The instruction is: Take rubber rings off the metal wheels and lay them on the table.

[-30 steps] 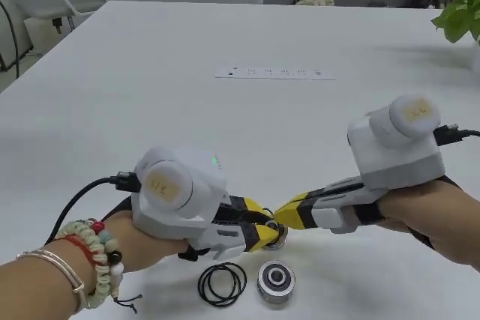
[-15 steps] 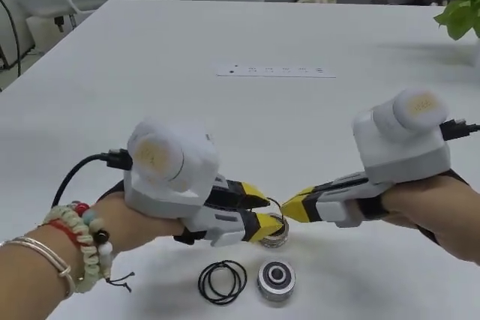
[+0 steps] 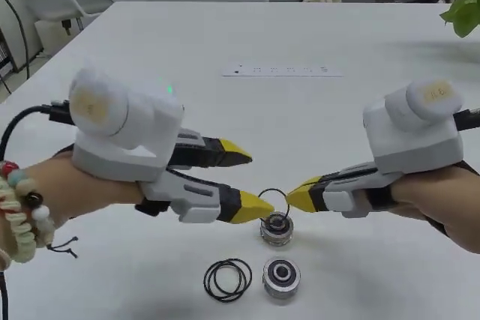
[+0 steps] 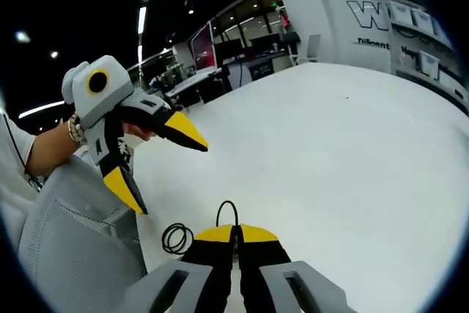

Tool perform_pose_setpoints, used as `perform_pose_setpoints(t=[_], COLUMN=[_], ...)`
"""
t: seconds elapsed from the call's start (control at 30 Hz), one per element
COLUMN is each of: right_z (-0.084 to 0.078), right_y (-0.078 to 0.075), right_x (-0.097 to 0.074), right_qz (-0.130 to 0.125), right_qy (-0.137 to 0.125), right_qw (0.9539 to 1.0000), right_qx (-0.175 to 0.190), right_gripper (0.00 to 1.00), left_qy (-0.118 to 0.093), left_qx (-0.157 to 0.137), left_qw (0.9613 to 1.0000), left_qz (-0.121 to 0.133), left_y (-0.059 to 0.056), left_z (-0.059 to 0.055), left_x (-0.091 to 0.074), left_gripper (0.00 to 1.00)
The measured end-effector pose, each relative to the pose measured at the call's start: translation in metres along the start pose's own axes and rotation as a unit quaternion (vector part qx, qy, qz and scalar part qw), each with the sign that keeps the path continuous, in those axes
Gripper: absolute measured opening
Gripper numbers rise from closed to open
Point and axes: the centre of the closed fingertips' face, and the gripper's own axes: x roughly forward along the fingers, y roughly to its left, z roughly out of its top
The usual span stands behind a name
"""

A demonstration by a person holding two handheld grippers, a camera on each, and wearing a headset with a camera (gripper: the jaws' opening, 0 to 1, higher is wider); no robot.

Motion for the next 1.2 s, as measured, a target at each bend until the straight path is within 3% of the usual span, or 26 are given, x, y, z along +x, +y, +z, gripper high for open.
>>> perform_pose_setpoints(t=[0.23, 0.43, 0.83, 1.03, 1.2], right_z=[0.007, 0.011, 0.014, 0.017, 0.018], right_y=[0.003, 0.006, 0.01, 0.013, 0.017], right_x=[-0.002, -0.003, -0.004, -0.005, -0.004], right_qz=[0.005, 0.009, 0.016, 0.022, 0.027], right_qy=[-0.013, -0.019, -0.023, -0.027, -0.028], right_qw=[0.9999, 0.9998, 0.9996, 0.9994, 0.9992], right_qx=[0.002, 0.001, -0.002, -0.002, -0.003], right_gripper=[0.0, 0.0, 0.0, 0.0, 0.0], left_qy=[-0.008, -0.013, -0.006, -0.026, -0.019], left_qx=[0.028, 0.034, 0.025, 0.002, -0.013], left_qw=[0.9993, 0.9981, 0.9947, 0.9931, 0.9914], left_qz=[0.025, 0.05, 0.1, 0.114, 0.129], left_y=[0.0, -0.001, -0.009, -0.022, -0.03], left_z=[0.017, 0.023, 0.011, 0.004, -0.01], left_x=[-0.038, -0.067, -0.113, -0.126, -0.134], left_gripper=[0.54, 0.6, 0.74, 0.81, 0.85])
